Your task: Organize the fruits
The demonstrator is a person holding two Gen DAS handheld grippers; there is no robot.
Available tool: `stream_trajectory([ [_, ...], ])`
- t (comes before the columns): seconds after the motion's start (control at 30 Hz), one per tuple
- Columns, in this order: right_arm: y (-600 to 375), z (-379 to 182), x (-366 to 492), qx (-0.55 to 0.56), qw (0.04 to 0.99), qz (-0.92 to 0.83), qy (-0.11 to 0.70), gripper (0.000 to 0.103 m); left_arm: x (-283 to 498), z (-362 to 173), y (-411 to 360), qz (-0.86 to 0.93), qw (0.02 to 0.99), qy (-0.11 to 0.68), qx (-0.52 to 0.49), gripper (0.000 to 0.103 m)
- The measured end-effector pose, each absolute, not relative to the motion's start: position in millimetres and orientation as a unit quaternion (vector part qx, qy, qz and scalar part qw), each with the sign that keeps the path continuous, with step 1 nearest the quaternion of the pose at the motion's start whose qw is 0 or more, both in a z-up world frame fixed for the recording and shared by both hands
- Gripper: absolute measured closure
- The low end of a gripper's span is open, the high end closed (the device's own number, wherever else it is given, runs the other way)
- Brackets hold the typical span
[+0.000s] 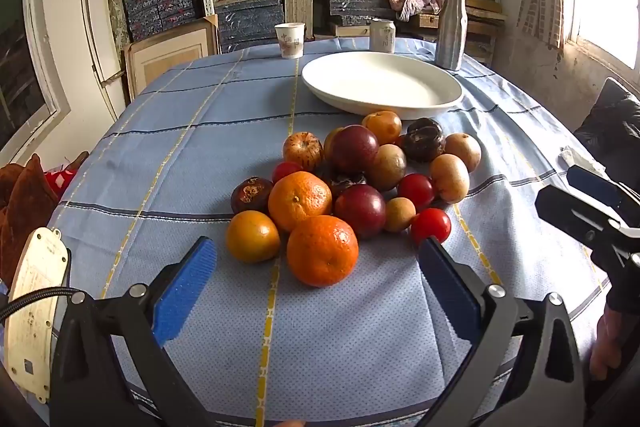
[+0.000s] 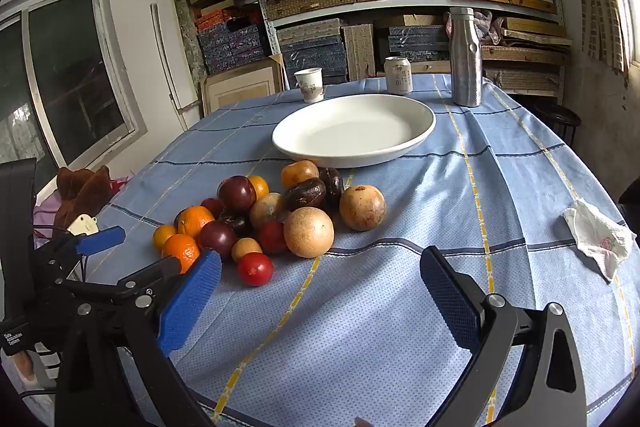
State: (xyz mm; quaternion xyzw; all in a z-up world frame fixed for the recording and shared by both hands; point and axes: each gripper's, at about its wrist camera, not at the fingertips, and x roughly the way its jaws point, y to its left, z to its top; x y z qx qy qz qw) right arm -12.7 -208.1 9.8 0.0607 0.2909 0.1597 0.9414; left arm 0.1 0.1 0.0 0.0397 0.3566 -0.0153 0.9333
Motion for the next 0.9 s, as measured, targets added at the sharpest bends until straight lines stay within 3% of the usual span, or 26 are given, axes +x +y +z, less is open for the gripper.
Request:
stream_trajectory([
  [0.9,-207.7,8.2,-12.4,0.064,0.941,0.160,0.293,0.003,-0.1,-1.3,-0.8,-0.015,0.934,0.356,0.040,0.004],
])
